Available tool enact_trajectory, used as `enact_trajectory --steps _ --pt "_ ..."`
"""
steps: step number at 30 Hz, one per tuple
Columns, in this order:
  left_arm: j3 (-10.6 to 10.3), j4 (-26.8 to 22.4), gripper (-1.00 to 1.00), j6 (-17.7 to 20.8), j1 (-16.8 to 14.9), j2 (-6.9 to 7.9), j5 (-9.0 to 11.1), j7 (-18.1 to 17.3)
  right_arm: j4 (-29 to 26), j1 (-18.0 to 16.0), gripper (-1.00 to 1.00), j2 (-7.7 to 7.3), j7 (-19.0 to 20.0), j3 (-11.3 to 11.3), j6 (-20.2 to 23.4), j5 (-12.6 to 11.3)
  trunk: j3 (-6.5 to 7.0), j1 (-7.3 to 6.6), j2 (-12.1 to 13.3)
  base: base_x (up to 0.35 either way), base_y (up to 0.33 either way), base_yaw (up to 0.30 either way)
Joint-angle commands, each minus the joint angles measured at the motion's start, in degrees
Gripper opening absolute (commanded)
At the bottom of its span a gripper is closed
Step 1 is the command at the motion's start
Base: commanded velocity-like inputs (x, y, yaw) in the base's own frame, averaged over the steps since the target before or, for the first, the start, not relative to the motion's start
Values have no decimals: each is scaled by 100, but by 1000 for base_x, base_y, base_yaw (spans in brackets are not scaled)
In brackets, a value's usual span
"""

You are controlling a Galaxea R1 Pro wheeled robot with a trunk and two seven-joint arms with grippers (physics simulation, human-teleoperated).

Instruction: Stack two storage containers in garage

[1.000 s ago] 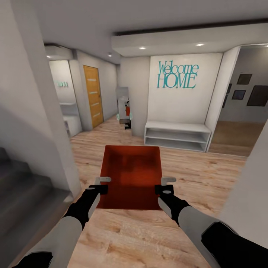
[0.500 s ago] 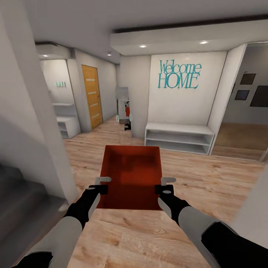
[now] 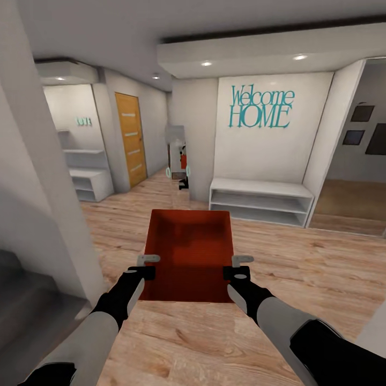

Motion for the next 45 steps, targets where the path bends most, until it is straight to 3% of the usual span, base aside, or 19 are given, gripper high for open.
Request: enact_trajectory --steps 1,45 --pt "79 2 -100 28 -4 -38 27 -22 -122 -5 -100 3 1 -50 -66 64 -12 7 -13 322 0 0" --pt "79 2 -100 24 -4 -41 27 -22 -116 -5 -100 3 1 -50 -64 73 -12 7 -13 322 0 0"
